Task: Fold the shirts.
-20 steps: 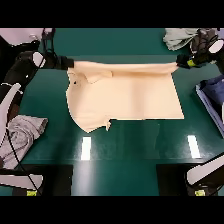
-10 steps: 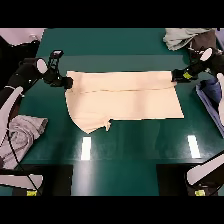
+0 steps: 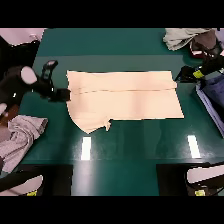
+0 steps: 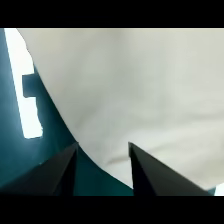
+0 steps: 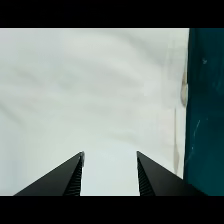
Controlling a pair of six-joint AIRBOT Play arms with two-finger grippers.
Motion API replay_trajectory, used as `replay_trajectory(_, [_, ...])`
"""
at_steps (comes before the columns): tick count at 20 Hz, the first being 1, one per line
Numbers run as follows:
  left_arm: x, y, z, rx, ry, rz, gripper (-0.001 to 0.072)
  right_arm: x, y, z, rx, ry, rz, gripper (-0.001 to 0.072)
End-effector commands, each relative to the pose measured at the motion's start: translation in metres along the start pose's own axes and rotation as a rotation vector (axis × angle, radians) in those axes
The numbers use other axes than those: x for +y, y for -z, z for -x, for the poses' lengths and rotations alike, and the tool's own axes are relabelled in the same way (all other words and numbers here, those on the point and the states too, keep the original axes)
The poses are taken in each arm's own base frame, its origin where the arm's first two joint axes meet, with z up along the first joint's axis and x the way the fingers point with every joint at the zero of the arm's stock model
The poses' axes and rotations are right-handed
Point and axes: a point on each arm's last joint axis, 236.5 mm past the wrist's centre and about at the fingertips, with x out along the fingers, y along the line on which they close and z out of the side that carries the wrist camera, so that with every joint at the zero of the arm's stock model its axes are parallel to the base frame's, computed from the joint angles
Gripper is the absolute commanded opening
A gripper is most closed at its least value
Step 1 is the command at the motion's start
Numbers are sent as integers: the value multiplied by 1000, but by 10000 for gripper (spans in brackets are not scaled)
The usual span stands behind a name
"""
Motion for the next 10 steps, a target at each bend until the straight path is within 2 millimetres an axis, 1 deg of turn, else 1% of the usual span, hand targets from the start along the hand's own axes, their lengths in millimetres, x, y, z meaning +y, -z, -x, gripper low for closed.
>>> replay_trajectory(1, [-27,64,-6,15,163,186,377,5,17,8,-32,-37,-20,390])
replay_trajectory(3, [-28,96,-15,35,194,267,377,5,25,5,-36,-34,-28,390])
replay_trajectory(4, [-30,108,-20,43,219,302,378,7,28,4,-33,-35,-26,390])
replay_trajectory(6, [-38,124,-28,76,266,352,378,10,31,2,-23,-38,-23,390])
replay_trajectory(8, [-40,129,-37,71,294,382,379,13,32,0,-19,-41,-15,390])
replay_trajectory(9, [-38,131,-40,66,293,397,413,13,32,0,-19,-41,-16,390])
replay_trajectory(10, [-36,134,-44,67,287,406,530,13,32,0,-20,-41,-16,390])
